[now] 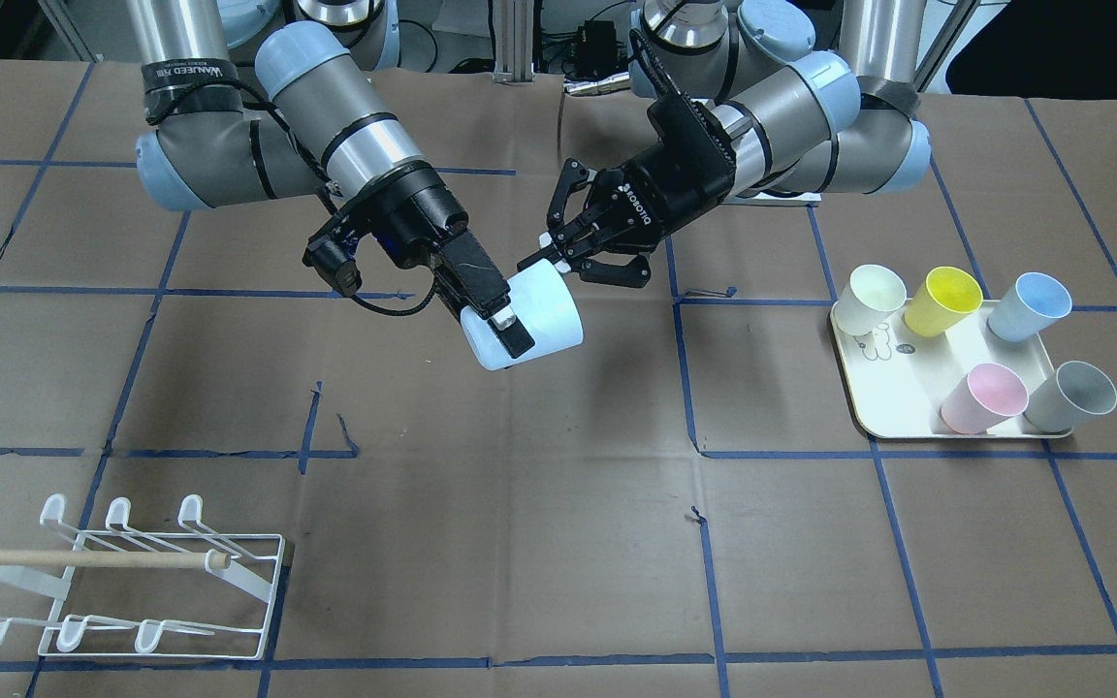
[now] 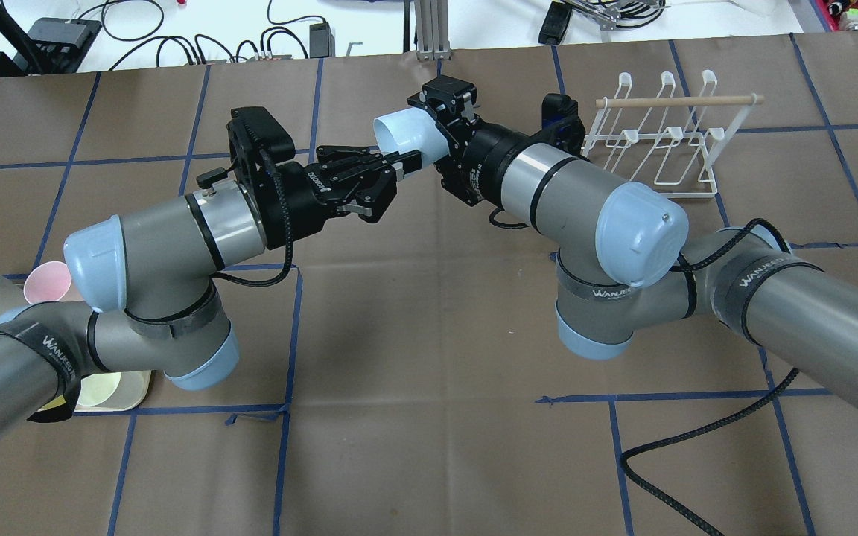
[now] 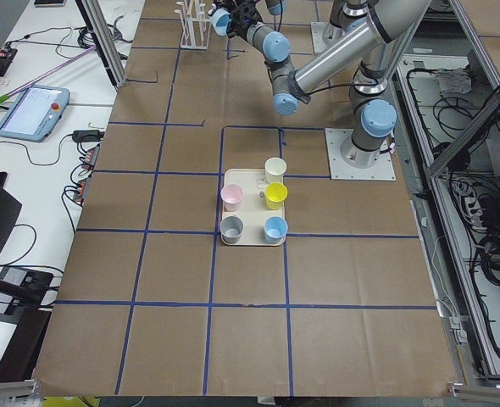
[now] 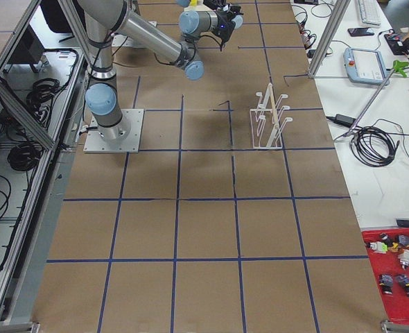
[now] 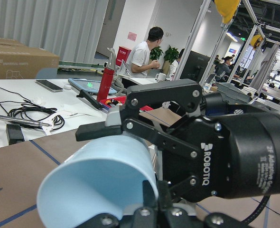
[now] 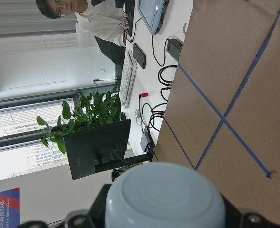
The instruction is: Transfer IKEA cup to right arm and place on rack
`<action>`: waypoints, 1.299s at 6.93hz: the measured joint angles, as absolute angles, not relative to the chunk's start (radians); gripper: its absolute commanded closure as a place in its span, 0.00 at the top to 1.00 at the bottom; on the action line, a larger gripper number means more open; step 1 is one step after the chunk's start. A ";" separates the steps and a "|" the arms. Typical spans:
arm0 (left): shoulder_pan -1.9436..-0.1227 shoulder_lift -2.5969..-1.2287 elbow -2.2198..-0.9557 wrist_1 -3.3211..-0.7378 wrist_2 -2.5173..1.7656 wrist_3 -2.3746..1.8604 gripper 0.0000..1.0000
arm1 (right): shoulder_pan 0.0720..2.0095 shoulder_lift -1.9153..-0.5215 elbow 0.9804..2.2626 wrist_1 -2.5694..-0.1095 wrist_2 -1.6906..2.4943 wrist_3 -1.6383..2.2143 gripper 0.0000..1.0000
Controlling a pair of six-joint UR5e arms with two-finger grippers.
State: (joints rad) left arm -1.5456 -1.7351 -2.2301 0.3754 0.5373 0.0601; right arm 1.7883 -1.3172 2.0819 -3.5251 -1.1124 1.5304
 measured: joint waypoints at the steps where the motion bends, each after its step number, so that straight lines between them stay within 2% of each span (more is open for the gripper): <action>1: -1.545 -1.733 -2.229 0.375 0.538 0.059 0.28 | 1.788 -1.318 2.082 -3.525 -1.112 1.530 0.56; 2: -1.544 -1.730 -2.228 0.375 0.538 0.055 0.38 | 1.789 -1.318 2.082 -3.525 -1.111 1.530 0.55; 3: -1.545 -1.727 -2.229 0.374 0.538 0.048 0.54 | 1.789 -1.318 2.082 -3.525 -1.111 1.530 0.55; 5: -1.545 -1.723 -2.228 0.376 0.562 0.040 0.96 | 1.789 -1.318 2.082 -3.525 -1.111 1.531 0.54; 6: -1.542 -1.720 -2.228 0.377 0.589 0.039 0.99 | 1.789 -1.318 2.082 -3.525 -1.111 1.532 0.53; 9: -1.463 -1.684 -2.246 0.383 0.604 0.037 1.00 | 1.789 -1.318 2.081 -3.525 -1.110 1.532 0.53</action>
